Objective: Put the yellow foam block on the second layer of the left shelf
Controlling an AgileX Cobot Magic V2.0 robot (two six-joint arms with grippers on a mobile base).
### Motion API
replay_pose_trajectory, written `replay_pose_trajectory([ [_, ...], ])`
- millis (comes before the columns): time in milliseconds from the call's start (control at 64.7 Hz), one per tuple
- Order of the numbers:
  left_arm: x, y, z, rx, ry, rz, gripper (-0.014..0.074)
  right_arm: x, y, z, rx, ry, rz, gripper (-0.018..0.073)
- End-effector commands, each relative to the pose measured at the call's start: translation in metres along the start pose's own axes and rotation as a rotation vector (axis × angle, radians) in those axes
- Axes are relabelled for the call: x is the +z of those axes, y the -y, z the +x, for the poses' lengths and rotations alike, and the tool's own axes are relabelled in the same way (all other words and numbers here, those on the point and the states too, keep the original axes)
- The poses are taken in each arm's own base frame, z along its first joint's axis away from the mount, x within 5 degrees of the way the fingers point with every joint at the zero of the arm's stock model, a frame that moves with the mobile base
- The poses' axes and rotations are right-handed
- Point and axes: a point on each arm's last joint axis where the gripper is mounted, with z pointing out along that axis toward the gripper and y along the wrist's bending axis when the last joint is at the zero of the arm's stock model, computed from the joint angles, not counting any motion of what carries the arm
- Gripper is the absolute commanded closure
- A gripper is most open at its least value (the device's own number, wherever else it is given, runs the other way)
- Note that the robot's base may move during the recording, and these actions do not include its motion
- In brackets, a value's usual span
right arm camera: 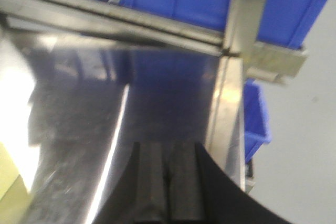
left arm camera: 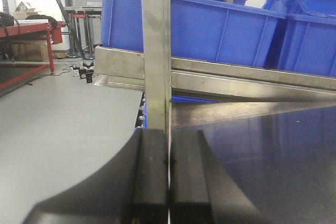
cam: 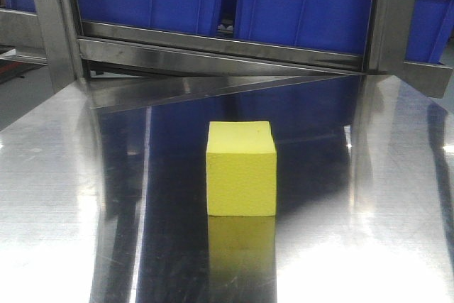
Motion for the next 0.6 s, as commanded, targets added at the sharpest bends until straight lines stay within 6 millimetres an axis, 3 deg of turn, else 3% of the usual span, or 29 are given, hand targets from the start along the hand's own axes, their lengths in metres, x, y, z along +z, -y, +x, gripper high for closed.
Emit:
replay_pose_trajectory([
  [0, -0.001, 0.0, 0.001, -0.009, 0.074, 0.003, 0.0472, 0.01, -0.005, -0.023, -0.003, 0.05, -0.03, 0.0463],
  [62, -0.001, 0.0, 0.001, -0.009, 0.074, 0.003, 0.0472, 0.017, -0.007, -0.025, -0.001, 0.004, -0.042, 0.0363],
  [232, -0.001, 0.0, 0.001, -0.009, 0.074, 0.003, 0.0472, 0.038, -0.016, -0.027, 0.08, -0.183, -0.056, -0.0061],
  [418, -0.001, 0.0, 0.001, -0.003, 0.074, 0.003, 0.0472, 0.06, -0.029, -0.036, 0.217, -0.406, -0.016, -0.0036],
  [588, -0.001, 0.0, 0.001, -0.003, 0.074, 0.003, 0.0472, 0.082, -0.06, -0.047, 0.263, -0.576, -0.028, -0.0036],
])
